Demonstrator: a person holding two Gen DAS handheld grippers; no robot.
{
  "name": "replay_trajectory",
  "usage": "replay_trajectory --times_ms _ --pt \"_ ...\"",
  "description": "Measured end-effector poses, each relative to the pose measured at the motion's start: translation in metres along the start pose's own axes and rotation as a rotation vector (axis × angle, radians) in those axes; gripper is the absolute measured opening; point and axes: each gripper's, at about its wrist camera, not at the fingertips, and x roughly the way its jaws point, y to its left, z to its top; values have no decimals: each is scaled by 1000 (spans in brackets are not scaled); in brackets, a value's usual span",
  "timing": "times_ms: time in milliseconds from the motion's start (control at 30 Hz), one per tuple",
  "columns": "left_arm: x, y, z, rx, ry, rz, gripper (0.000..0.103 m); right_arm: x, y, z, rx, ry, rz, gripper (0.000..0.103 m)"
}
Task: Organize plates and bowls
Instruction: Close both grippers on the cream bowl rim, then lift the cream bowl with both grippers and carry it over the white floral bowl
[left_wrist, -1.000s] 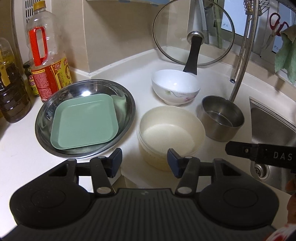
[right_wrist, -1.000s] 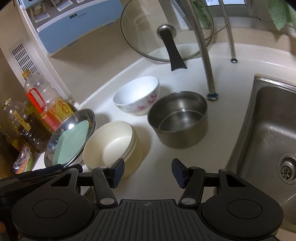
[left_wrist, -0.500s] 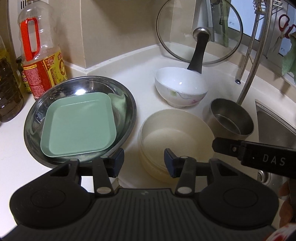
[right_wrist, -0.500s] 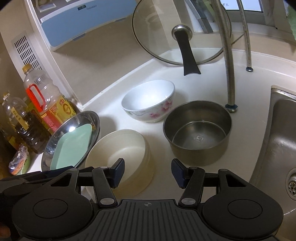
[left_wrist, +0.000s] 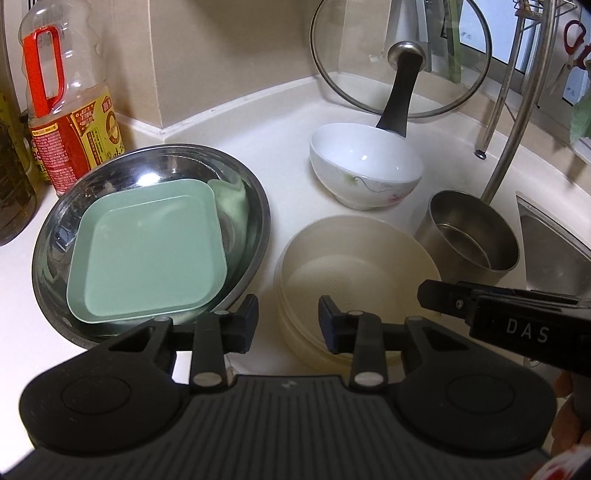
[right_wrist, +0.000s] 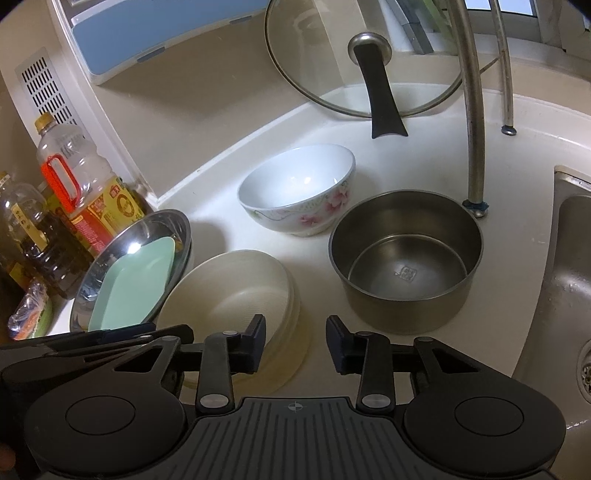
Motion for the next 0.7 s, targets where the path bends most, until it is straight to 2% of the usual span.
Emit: replay_trajectory --times_ms 267,700 --pt "6 1 2 -9 10 -21 20 8 4 3 -9 5 14 18" --pt "-3 1 6 -26 -15 -42 17 -1 4 9 -6 -35 21 14"
